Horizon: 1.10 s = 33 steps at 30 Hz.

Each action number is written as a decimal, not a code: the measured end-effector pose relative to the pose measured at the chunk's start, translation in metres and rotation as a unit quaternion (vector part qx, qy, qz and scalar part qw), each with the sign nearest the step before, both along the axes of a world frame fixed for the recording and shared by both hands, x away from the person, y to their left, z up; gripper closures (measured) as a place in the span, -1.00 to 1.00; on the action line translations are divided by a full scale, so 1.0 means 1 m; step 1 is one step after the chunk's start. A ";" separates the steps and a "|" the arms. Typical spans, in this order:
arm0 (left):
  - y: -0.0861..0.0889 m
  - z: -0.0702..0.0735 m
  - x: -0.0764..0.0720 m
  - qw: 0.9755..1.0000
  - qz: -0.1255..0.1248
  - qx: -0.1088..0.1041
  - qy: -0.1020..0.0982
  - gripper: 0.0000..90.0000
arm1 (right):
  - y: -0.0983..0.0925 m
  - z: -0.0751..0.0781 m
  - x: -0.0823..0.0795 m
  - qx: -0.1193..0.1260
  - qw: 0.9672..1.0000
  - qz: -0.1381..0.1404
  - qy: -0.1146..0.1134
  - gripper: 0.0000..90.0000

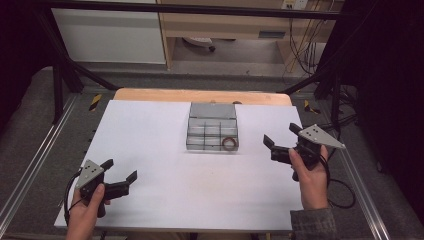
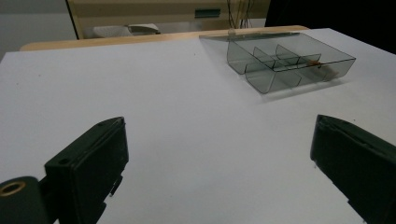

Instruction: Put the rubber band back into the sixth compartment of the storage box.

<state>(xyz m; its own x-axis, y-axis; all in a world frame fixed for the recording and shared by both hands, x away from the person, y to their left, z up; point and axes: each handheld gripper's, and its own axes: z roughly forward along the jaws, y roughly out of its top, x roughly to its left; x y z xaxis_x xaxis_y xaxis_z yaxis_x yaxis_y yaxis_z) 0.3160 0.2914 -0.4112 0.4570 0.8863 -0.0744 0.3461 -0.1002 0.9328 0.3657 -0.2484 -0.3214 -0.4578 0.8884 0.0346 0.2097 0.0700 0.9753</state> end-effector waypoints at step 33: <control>0.004 0.003 -0.002 1.000 0.001 -0.008 -0.009 -0.92 | -0.037 0.012 -0.041 0.003 1.000 -0.012 -0.019 -0.96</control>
<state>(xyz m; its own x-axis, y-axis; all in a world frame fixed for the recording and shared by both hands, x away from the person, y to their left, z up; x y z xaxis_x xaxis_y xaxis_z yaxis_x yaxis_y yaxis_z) 0.3139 0.2949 -0.4079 0.4572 0.8857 -0.0804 0.3292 -0.0846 0.9405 0.3243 -0.2849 -0.3092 -0.4370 0.8992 0.0228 0.1731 0.0592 0.9831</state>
